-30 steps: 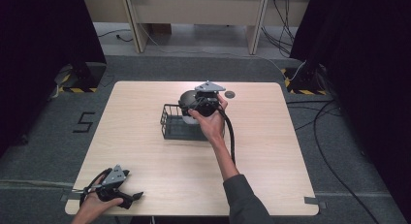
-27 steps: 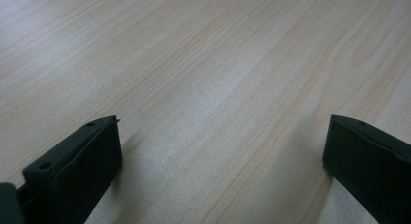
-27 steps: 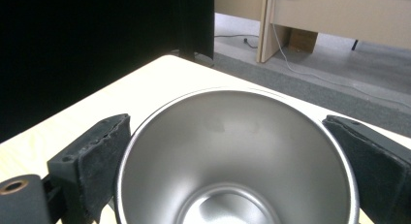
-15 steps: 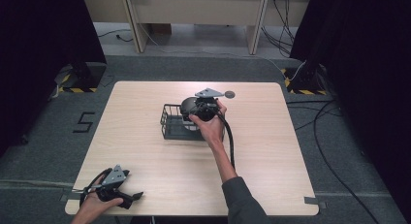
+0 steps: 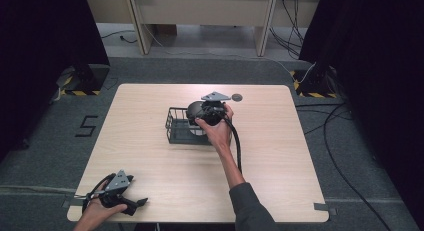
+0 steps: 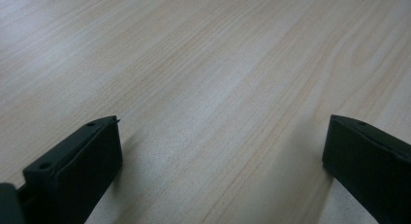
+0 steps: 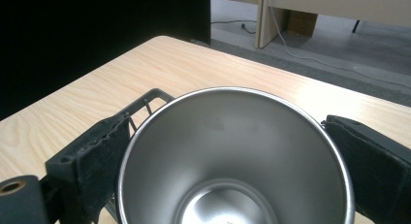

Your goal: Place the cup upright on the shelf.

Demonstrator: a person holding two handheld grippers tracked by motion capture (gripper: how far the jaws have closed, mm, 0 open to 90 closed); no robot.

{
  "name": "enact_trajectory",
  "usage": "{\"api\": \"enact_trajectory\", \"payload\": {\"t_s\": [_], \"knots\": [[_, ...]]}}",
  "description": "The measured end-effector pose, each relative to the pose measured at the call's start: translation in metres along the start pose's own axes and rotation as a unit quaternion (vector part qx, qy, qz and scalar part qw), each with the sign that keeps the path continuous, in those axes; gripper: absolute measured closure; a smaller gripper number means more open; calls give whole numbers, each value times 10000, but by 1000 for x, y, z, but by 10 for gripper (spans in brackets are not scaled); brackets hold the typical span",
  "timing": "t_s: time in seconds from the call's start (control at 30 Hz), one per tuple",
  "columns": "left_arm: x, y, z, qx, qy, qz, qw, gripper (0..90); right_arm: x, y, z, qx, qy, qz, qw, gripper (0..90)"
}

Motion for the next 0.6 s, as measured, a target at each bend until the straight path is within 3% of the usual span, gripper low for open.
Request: {"api": "enact_trajectory", "payload": {"t_s": [0.2,0.33,0.4,0.5,0.6], "knots": [[0,0,0,2,1,2,10000,0,-1,-1,0,-31,33,3,10000,55],[0,0,0,1,0,-1,10000,0,-4,-4,2,-197,129,-89,9997,50],[0,0,0,8,-6,-1,10000,0,-9,-11,4,-46,-21,-358,9993,186],[0,0,0,8,-6,0,10000,0,-13,-17,8,-155,9,-388,9991,104],[0,0,0,7,-5,-3,10000,0,-15,-19,9,-131,-6,-429,9990,172]]}}
Point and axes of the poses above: each handheld gripper's, and its own axes: x roughly forward along the jaws, y roughly out of its underside, z roughly to its left, the point moved 2 cm from there along x, roughly forward along the jaws, and after that the axes turned 8 degrees about -y, right-handed, at the moved point
